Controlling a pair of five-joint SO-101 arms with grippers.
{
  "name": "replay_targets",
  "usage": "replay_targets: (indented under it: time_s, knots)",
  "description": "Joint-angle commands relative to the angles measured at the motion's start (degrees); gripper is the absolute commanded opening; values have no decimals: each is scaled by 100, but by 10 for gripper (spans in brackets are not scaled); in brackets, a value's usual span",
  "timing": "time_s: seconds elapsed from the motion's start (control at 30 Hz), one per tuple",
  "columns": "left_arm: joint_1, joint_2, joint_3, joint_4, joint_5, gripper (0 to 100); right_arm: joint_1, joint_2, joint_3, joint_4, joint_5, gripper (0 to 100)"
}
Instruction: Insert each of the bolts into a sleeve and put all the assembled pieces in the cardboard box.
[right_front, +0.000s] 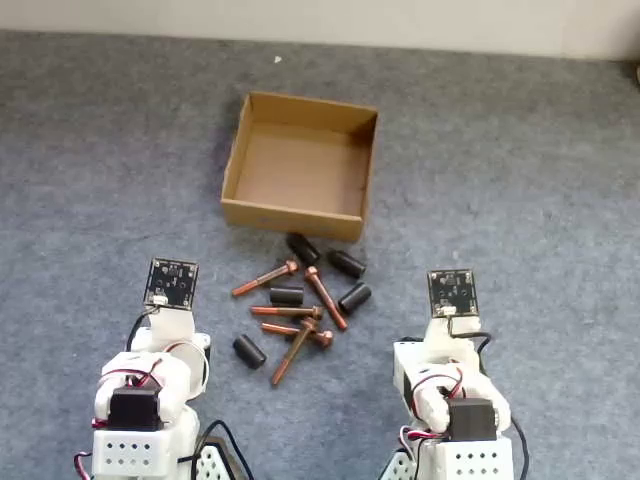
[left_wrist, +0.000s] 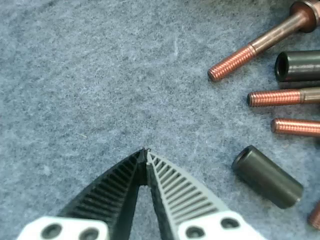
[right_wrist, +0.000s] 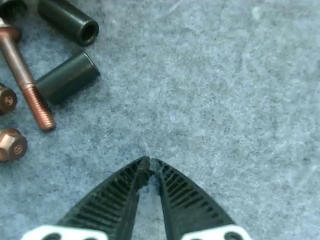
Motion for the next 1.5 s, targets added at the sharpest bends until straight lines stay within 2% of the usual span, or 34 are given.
replay_targets:
  time_s: [0.0,0.27,0.4,0.53,0.6,0.73,0.87,1.17,1.27,1.37,1.47]
  knots:
    - [-4,-40,-163,26,-70,7,75,-31,567,31,-9,5]
    - [66,-40,-145,-193,-70,7,207,-31,549,-22,-9,5]
    - [48,-40,-171,-220,-62,6,268,-31,198,-541,0,6]
    - [75,-40,-180,-229,-44,6,163,31,-409,-409,703,9]
    - [75,-40,-136,-334,-44,7,-4,40,-796,-330,703,36]
    - [57,-40,-136,-378,-44,7,-435,233,-1437,-295,325,95]
    - [57,-31,-136,-378,-44,7,-910,1393,-2149,-303,-70,98]
    - [57,-31,-127,-378,-44,6,-1947,4699,-3732,-875,-2013,100]
    - [57,-31,-127,-378,-44,6,-2088,5499,-3925,-1490,-2576,100]
    - [57,-31,-127,-387,-44,6,-2062,6193,-3934,-2167,-2505,100]
    - [57,-31,-127,-387,-44,6,-2088,6791,-3987,-2369,-2690,100]
